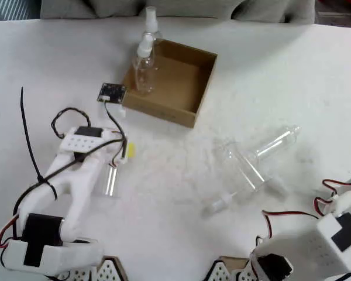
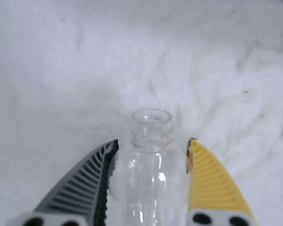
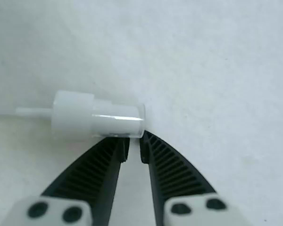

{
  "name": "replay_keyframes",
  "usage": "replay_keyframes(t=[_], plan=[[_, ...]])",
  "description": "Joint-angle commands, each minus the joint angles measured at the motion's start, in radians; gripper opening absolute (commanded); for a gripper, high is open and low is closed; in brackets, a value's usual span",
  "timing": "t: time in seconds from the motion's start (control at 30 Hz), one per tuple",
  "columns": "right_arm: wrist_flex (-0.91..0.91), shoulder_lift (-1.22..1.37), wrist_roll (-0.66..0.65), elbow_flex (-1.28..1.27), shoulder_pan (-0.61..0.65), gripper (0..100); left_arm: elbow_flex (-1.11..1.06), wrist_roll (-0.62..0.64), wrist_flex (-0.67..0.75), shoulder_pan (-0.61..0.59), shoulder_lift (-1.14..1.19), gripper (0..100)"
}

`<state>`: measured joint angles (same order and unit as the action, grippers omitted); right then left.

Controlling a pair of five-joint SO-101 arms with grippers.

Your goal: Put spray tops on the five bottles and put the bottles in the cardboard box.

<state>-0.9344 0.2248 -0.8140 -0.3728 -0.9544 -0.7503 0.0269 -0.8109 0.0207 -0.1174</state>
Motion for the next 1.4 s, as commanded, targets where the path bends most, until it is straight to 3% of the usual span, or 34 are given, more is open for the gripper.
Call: replay_keyframes(t=[0.0, 0.17, 0.43, 0.57, 0.83, 1.1, 1.37], plan=[[0.012, 0.039, 0.081, 0.133, 0.050, 2.8, 0.003, -0.011, 0.025, 0.012, -0.051, 5], [0.012, 0.084, 0.169, 0.265, 0.093, 2.8, 0.003, -0.011, 0.025, 0.012, -0.051, 5], [0.015, 0.228, 0.181, 0.411, 0.220, 2.8, 0.005, -0.011, 0.025, 0.012, -0.051, 5], [0.007, 0.305, 0.284, 0.554, 0.245, 2.8, 0.006, -0.011, 0.025, 0.012, -0.051, 5], [-0.234, 0.366, 0.443, 0.830, 0.288, 2.9, 0.008, -0.011, 0.025, 0.012, -0.051, 5], [-0.616, 0.366, 0.588, 0.991, 0.312, 15.2, 0.008, -0.011, 0.025, 0.012, -0.051, 5], [-0.610, 0.386, 0.743, 0.988, 0.309, 15.2, 0.008, -0.011, 0.025, 0.012, -0.056, 5]])
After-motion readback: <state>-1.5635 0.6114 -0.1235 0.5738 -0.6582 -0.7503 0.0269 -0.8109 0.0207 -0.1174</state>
